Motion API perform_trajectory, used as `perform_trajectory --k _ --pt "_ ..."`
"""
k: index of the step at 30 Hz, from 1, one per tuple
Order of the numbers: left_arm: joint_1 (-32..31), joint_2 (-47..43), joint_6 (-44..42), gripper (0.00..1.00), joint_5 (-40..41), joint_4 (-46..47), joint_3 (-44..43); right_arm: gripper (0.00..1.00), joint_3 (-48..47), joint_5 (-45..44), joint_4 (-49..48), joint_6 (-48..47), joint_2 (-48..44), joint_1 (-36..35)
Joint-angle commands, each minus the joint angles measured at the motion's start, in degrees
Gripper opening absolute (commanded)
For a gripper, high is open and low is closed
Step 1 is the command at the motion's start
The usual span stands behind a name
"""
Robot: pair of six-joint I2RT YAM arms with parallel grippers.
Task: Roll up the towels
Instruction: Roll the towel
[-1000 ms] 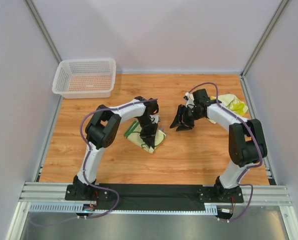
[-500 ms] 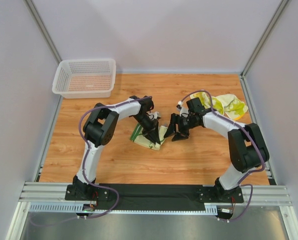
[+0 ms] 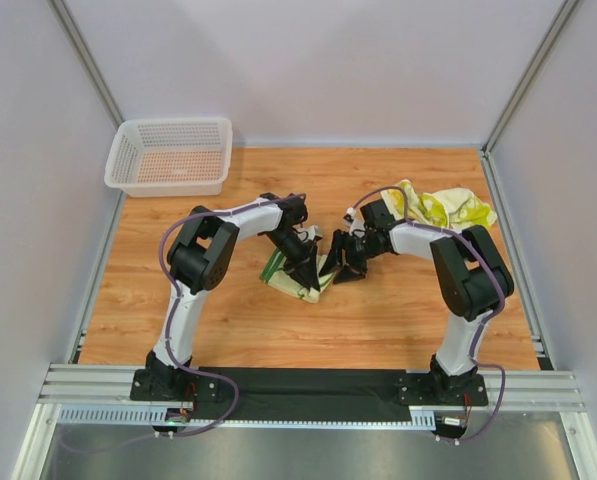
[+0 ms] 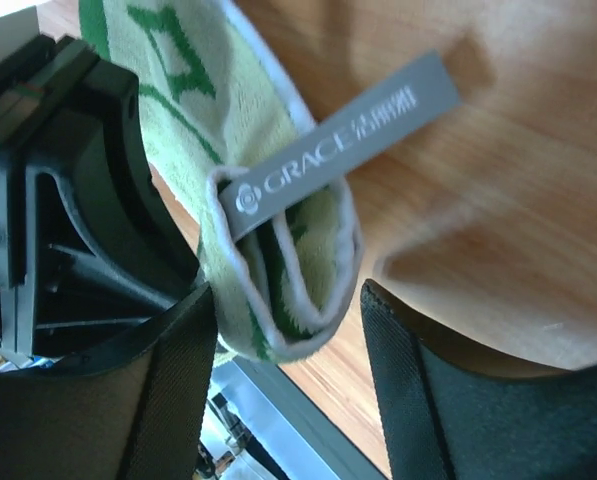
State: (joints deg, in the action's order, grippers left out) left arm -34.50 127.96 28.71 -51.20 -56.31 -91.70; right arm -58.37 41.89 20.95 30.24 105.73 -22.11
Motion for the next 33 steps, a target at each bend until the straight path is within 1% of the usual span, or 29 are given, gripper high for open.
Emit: perform_trajectory --k 1,4,5,7,8,10,11,13,14,15,18,21,23,24,27,28,30,31,33 --pt "-0.04 -1.05 -1.72 0.15 -2.06 -0.99 0.47 0.58 -3.24 -0.49 -3.37 0.7 1.49 -0.39" --pt "-0.04 -1.48 -2.25 0.15 -2.24 -0.82 0.91 0.49 -3.68 -0.76 -3.64 1.14 1.93 -0.48" --pt "-0.04 -1.49 -2.34 0.16 -2.06 -0.9 1.17 0.39 -3.68 -0.76 -3.72 1.14 2.02 -0.48" --pt "0.05 -1.75 -2.43 0.17 -1.89 -0.9 1.26 0.32 -3.68 -0.49 -3.55 1.23 2.28 -0.57" --pt "-0.04 -2.01 -2.43 0.19 -1.71 -0.82 1.35 0.27 -3.68 -0.32 -3.29 1.23 2.55 -0.57" --pt "-0.04 -2.28 -2.52 0.23 -0.92 -0.9 1.35 0.19 -3.59 -0.4 -3.02 1.05 2.55 -0.57" --pt "-0.04 -2.45 -2.69 0.28 -0.31 -1.25 1.09 0.17 -3.59 -0.58 -2.5 0.96 2.46 -0.57" --pt "-0.21 -2.98 -3.65 0.32 2.58 -2.82 0.39 0.13 -4.12 -1.37 -1.36 0.35 2.2 -0.57" --pt "-0.65 -3.59 -4.7 0.35 5.29 -4.32 -0.84 0.13 -4.82 -2.15 0.3 -0.26 2.2 -0.57" --pt "-0.66 -3.6 -4.71 0.36 5.32 -4.33 -1.54 0.12 -5.26 -2.16 1.36 -0.44 2.11 -0.57" --pt "-1.97 -5.53 -6.73 0.41 15.74 -7.58 -5.06 0.1 -7.1 -3.3 4.71 -0.97 2.37 -0.57" --pt "-3.64 -8.42 -7.53 0.44 21.65 -8.55 -6.73 0.1 -8.69 -3.66 7.35 -1.32 2.37 -0.92" --pt "-5.04 -10.53 -8.14 0.45 27.97 -8.81 -7.17 0.1 -10.53 -4.36 9.62 -1.76 2.63 -1.27" --pt "-5.57 -11.32 -8.32 0.45 32.09 -8.64 -7.09 0.1 -11.23 -4.53 10.42 -1.94 2.72 -1.62" --pt "-7.94 -14.49 -9.81 0.45 38.35 -7.85 -6.3 0.09 -13.61 -5.24 13.15 -2.29 3.34 -2.23" --pt "-9.34 -16.15 -10.16 0.46 42.2 -6.98 -6.04 0.09 -13.96 -5.41 13.67 -2.29 3.6 -2.32" --pt "-11.02 -17.65 -11.22 0.47 45.3 -5.92 -4.9 0.09 -15.02 -5.68 14.73 -1.59 4.04 -2.41" --pt "-12.59 -19.31 -11.48 0.48 46.88 -4.35 -4.37 0.09 -15.19 -5.76 15.17 -1.41 4.13 -2.41" --pt "-14.44 -20.38 -11.74 0.56 48.21 -2.93 -2.44 0.09 -16.16 -5.85 16.22 -0.8 4.57 -2.41"
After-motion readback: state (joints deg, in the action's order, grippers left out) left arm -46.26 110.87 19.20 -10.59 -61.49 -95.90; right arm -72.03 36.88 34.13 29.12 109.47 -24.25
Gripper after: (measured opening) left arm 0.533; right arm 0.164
